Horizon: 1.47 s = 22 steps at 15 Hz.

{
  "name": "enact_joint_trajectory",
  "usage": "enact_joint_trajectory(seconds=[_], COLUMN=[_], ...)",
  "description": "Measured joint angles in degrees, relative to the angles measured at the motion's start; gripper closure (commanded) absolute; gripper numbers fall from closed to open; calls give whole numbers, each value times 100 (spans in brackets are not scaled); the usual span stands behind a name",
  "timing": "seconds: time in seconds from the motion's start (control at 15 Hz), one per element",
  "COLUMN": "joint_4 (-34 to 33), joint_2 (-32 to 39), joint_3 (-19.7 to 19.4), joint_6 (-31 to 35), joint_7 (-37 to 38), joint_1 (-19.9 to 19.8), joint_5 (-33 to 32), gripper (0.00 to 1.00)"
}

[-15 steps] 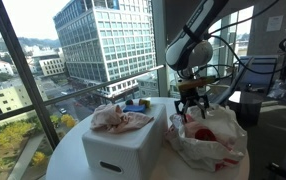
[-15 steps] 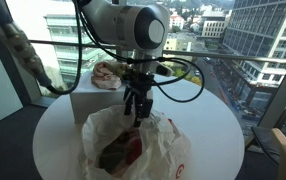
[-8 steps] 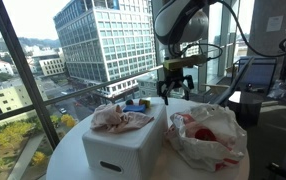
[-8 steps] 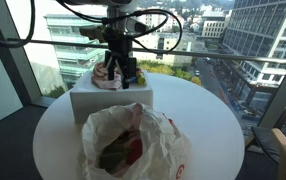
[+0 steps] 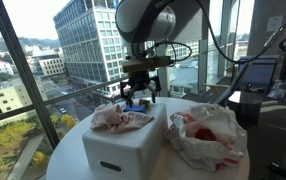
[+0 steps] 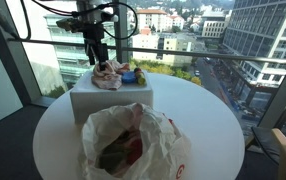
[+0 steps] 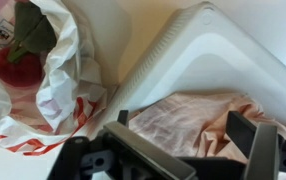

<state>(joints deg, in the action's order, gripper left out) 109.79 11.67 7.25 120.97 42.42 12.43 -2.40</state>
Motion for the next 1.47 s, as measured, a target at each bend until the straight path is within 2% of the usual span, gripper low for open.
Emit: enact_joint_trajectory(seconds=[0.2, 0.4, 0.73, 1.0, 1.07, 1.13, 1.47], joint_4=[-697, -1366, -2370, -2926, -2989, -3022, -2984], joint_2=[505, 1079, 2035, 2655, 2770, 2863, 2923], joint_3=[30, 11, -343, -594, -620, -638, -663], joint_6=[-20, -7, 87, 86, 85, 85, 61], joint_7=[867, 1335, 1600, 1625, 1629, 1633, 1634], joint_1=[324, 578, 904, 939, 929, 921, 902], joint_5=[-15, -263, -1157, -1241, -1216, -1195, -1165], gripper=[0, 0, 0, 0, 25, 25, 64])
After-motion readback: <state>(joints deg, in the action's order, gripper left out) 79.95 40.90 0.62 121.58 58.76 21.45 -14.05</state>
